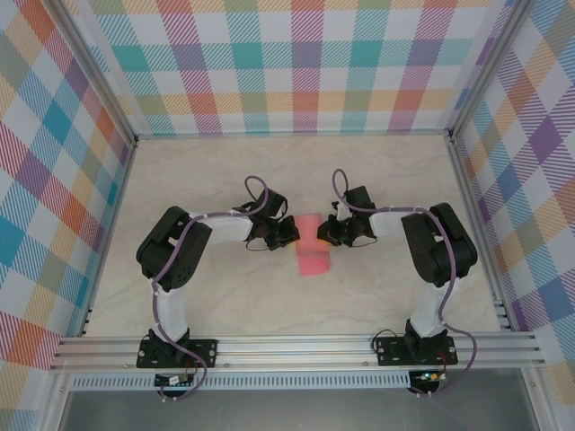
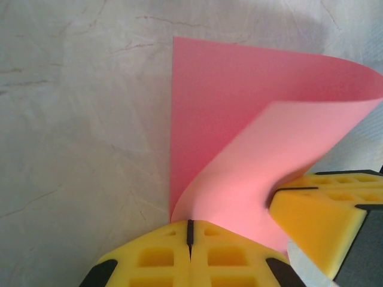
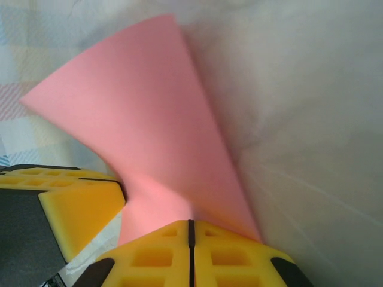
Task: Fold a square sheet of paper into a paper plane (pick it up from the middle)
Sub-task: Fold the square sheet of paper in half at the center of the table.
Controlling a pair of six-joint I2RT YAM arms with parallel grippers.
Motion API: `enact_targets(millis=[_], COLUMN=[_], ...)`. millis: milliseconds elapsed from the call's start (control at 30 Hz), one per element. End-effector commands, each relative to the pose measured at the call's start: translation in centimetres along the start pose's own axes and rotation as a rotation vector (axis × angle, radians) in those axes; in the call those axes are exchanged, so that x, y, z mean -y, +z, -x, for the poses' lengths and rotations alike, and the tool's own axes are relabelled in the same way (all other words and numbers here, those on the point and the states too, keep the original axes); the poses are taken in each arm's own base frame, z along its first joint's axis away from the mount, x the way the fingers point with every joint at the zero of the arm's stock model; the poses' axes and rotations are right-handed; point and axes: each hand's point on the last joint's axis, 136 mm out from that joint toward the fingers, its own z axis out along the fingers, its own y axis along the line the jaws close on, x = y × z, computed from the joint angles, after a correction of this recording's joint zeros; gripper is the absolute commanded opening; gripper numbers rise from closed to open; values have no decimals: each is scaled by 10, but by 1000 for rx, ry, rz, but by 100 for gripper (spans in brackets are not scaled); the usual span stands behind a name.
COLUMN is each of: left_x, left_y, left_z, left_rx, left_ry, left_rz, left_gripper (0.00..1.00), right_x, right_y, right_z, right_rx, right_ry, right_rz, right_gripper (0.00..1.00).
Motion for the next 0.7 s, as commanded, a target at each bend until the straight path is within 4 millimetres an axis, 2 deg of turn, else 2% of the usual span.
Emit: enact_targets(millis=[0, 133, 200, 300, 367, 467, 667], left_x=[-123, -123, -122, -121, -122, -122, -123], left_y=[20, 21, 21, 21, 21, 21, 21], left_z=[-64, -64, -63, -62, -62, -62, -63], left_rx=[-167, -169, -169, -167, -166, -165, -168], left_ry=[-98, -94, -95, -91, -92, -93, -94], left_rz=[404, 405, 402, 400, 400, 402, 405], left_gripper=[0, 0, 0, 0, 0, 0, 0], right_x=[43, 15, -9, -42, -54, -56, -39], right_y=[-18, -38, -41, -31, -18, -1, 18], right_z=[8, 23, 26, 17, 13, 14, 23], right_rx=[85, 160, 160, 100, 48, 2, -14], right_ry=[71, 10, -39, -120, -142, -133, -98], right_rz=[-158, -120, -64, 14, 44, 66, 13], right_gripper=[7, 8, 8, 9, 9, 9, 8])
